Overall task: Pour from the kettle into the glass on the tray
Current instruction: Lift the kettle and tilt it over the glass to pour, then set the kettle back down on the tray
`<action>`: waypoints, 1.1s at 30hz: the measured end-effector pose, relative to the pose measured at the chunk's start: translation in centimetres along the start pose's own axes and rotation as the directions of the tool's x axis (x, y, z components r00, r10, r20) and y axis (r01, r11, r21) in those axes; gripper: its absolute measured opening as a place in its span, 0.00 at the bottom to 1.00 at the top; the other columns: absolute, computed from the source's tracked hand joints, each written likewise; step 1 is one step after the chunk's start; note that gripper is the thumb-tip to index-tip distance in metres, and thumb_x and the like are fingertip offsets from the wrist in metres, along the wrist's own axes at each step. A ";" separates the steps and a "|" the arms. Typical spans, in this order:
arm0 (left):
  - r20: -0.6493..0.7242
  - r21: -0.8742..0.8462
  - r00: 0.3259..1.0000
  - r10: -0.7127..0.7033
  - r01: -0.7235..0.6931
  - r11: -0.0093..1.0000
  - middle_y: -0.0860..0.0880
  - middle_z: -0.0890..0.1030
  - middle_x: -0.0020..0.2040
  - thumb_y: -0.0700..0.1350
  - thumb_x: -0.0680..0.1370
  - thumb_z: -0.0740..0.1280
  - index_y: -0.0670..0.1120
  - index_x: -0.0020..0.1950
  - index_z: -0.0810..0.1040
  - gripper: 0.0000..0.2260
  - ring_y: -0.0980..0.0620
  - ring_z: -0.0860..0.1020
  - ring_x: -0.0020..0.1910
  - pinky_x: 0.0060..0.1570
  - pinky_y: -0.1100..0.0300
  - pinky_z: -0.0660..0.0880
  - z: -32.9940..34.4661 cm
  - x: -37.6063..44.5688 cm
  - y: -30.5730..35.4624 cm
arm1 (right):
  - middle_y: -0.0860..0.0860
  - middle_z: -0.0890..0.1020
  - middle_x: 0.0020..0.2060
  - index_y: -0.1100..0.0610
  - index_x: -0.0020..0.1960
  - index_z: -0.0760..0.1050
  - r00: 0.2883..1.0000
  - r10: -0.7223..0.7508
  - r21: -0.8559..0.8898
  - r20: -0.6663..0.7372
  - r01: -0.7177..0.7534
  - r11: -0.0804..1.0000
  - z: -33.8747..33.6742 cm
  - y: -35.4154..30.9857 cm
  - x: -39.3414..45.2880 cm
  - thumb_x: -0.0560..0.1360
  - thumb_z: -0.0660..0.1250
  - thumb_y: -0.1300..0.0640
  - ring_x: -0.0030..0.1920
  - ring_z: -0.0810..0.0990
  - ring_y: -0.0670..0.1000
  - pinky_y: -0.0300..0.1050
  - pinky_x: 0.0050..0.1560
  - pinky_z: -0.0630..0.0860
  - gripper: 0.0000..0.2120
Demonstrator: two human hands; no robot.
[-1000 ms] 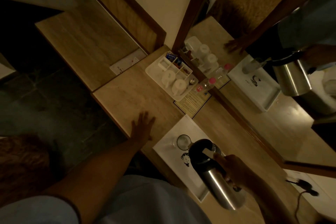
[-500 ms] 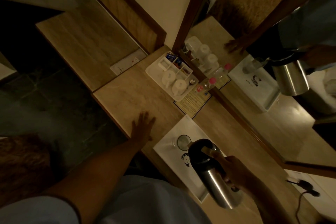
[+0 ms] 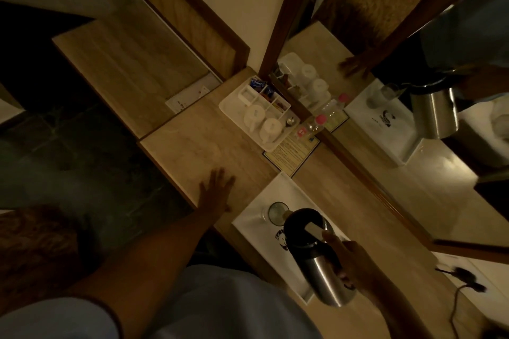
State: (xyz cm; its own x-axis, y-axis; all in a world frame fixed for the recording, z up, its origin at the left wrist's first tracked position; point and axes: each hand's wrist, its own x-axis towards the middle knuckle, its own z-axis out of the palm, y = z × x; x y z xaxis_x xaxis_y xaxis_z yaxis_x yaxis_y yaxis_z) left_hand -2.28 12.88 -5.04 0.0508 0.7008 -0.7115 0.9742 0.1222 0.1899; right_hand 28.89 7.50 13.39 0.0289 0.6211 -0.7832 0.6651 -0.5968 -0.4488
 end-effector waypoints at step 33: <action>-0.033 0.122 0.999 0.043 -0.039 0.992 0.43 0.36 0.86 0.57 0.82 0.69 0.54 0.87 0.40 0.45 0.38 0.39 0.86 0.81 0.32 0.56 1.4 0.6 1.2 | 0.44 0.72 0.18 0.57 0.26 0.69 0.719 0.431 0.834 -0.546 0.413 0.367 10.7 16.7 4.7 0.79 0.55 0.66 0.21 0.70 0.43 0.39 0.30 0.75 0.23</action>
State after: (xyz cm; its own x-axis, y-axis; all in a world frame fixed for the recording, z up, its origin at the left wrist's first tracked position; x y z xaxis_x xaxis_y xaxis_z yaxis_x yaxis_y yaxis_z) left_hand -0.82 12.49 -6.19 0.0855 0.7283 -0.6799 0.9910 0.0083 0.1335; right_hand 32.09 -4.98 -2.40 0.7148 0.4661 -0.5214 -0.3661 -0.3859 -0.8468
